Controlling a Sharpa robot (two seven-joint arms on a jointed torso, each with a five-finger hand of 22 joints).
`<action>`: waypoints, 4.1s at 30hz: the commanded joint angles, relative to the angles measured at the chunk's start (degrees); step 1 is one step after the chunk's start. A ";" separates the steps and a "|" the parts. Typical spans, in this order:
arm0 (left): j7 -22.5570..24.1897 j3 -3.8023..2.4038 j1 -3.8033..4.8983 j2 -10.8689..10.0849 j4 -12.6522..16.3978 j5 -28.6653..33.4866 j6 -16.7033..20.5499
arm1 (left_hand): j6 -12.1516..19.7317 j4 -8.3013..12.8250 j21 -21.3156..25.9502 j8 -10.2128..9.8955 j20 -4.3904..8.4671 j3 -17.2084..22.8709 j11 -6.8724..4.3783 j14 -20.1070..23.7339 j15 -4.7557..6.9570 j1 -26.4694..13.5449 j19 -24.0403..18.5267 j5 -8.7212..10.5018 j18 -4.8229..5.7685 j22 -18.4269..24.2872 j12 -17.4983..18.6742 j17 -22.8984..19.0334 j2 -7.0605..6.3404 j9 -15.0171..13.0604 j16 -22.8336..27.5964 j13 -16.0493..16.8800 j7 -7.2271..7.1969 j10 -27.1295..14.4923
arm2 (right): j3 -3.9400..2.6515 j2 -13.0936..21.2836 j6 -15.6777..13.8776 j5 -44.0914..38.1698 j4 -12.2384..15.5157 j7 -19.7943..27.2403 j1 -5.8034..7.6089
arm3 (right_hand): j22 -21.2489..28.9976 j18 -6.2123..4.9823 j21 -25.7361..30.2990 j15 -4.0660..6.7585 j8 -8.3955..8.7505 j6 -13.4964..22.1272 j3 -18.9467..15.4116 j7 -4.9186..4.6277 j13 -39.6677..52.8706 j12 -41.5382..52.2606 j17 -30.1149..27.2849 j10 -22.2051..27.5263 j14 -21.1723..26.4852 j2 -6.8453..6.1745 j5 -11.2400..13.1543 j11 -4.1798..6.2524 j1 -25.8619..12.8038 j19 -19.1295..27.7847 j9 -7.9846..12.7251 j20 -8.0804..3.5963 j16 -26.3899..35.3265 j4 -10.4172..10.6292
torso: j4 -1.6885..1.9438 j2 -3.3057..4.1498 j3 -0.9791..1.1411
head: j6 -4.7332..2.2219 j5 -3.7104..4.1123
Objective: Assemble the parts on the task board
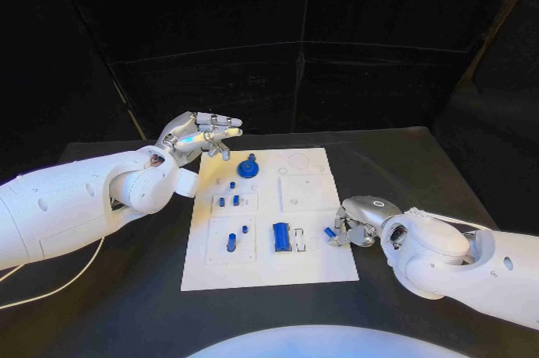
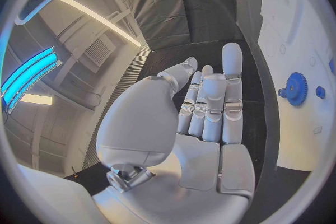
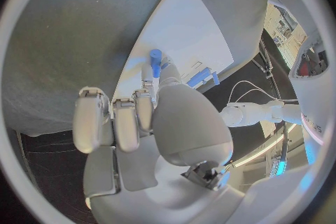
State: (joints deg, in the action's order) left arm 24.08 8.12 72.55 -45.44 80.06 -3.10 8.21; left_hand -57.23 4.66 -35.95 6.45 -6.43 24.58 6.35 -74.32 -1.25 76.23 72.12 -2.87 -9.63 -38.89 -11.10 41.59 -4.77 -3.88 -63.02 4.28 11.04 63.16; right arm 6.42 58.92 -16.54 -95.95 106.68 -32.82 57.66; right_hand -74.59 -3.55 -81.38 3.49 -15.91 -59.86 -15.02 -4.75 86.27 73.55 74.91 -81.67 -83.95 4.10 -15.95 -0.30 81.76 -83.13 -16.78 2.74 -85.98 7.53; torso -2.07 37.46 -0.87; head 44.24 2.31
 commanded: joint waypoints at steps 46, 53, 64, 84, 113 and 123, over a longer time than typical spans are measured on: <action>0.56 -0.04 0.06 -0.13 0.43 0.14 -0.59 | 0.48 -0.03 0.23 0.29 -0.25 -0.50 0.11 0.34 0.03 -0.04 -0.30 0.04 -0.79 0.07 -0.35 -0.06 0.30 -0.04 -0.36 0.05 -0.14 -0.43 | 0.30 -1.92 -12.44 18.90 3.18 0.93 -0.31 | -1.73 0.59 -0.74 1.07 2.94 -3.26 8.97 1.13 -8.05 1.03 8.60 -1.41 -4.80 -2.78 -12.54 1.15 -0.77 -0.87 -1.43 -0.98 -0.73 5.03 | 0.10 -0.01 -0.09 | 0.62 -0.95; 0.57 -0.04 0.06 -0.12 0.43 0.14 -0.61 | 0.53 0.00 0.24 0.31 -0.25 -0.51 0.12 0.38 0.03 0.01 -0.31 0.04 -0.79 0.07 -0.39 -0.14 0.35 -0.04 -0.36 0.06 -0.14 -0.48 | 0.31 -4.10 -9.95 21.11 1.85 -0.15 -0.31 | -1.81 0.59 -0.77 1.09 2.89 -3.93 8.48 1.24 -7.79 1.28 8.62 -1.65 -4.80 -3.61 -12.83 1.20 -2.92 -0.90 -1.84 -0.95 -0.72 6.68 | 0.01 -0.04 -0.03 | 0.59 -1.12; 0.49 -0.04 0.07 0.03 0.32 0.14 -0.75 | 0.56 -0.05 0.25 0.33 -0.26 -0.57 0.14 0.37 0.01 -0.08 -0.31 0.04 -0.79 0.08 -0.40 -0.13 0.34 -0.04 -0.40 0.06 -0.11 -0.51 | 0.30 -5.95 -9.11 21.71 0.74 -1.09 -0.31 | -1.84 0.59 -0.79 1.13 2.85 -4.12 8.51 1.32 -7.70 1.36 8.64 -1.72 -4.81 -3.53 -12.84 1.25 -3.29 -0.91 -1.99 -0.98 -0.73 7.08 | -0.02 0.00 0.03 | 0.54 -1.32; -0.08 -0.04 0.07 0.16 0.28 0.14 -1.49 | 0.72 -0.38 0.29 0.36 -0.33 -0.94 0.22 0.44 -0.08 -0.62 -0.34 0.05 -0.76 0.12 -0.44 -0.30 0.30 -0.03 -0.43 0.06 -0.05 -0.68 | 0.29 -8.23 -10.18 22.43 -0.28 -1.35 -0.31 | -1.98 0.62 -0.82 1.18 2.63 -4.78 5.85 1.45 -7.89 0.89 8.64 -1.78 -4.81 -3.56 -12.63 1.32 -8.77 -0.98 -3.20 -1.03 -0.69 9.08 | -0.11 0.03 0.05 | 0.43 -1.52; -0.24 -0.04 0.07 -0.23 0.45 0.14 -1.52 | 0.72 -0.38 0.29 0.36 -0.33 -0.94 0.22 0.44 -0.08 -0.62 -0.34 0.05 -0.76 0.12 -0.44 -0.30 0.30 -0.03 -0.43 0.06 -0.05 -0.68 | 0.30 -5.32 -7.80 20.85 1.80 1.74 -0.31 | -1.89 0.57 -0.61 1.16 2.53 -4.35 1.36 1.43 -7.90 0.46 8.61 -1.76 -4.81 -3.64 1.97 1.27 -9.38 -0.85 -5.62 -1.02 -0.59 6.99 | -0.17 0.01 0.00 | 0.44 -1.36; -0.38 -0.04 0.08 -0.30 0.48 0.14 -1.48 | 0.72 -0.38 0.29 0.36 -0.33 -0.94 0.22 0.44 -0.08 -0.62 -0.34 0.05 -0.76 0.12 -0.44 -0.30 0.30 -0.03 -0.43 0.06 -0.05 -0.68 | 0.30 -4.54 -6.73 20.21 1.58 1.88 -0.31 | -1.99 0.59 -0.65 1.15 2.50 -4.37 1.44 1.43 -7.90 0.42 8.63 -1.75 -4.81 -3.22 2.18 1.27 -8.92 -0.89 -5.76 -1.01 -0.60 6.86 | -0.07 0.01 -0.01 | 0.35 -0.94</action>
State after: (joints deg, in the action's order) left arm 23.62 8.12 72.55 -45.70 80.41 -3.10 7.29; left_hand -56.81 4.27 -35.95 6.45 -6.59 23.87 6.56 -74.32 -1.25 75.97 71.96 -2.87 -9.63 -38.84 -11.32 41.36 -4.51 -3.89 -63.23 4.28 11.04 62.96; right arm 6.73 54.34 -24.60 -74.95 108.33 -31.82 57.29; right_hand -74.91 -3.55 -81.86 4.52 -13.30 -64.35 -13.60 -3.17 75.12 74.26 74.91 -83.01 -84.35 0.87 -13.97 1.03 72.33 -83.96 -22.47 1.93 -86.35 14.80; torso -2.19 37.44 -0.86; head 44.62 1.30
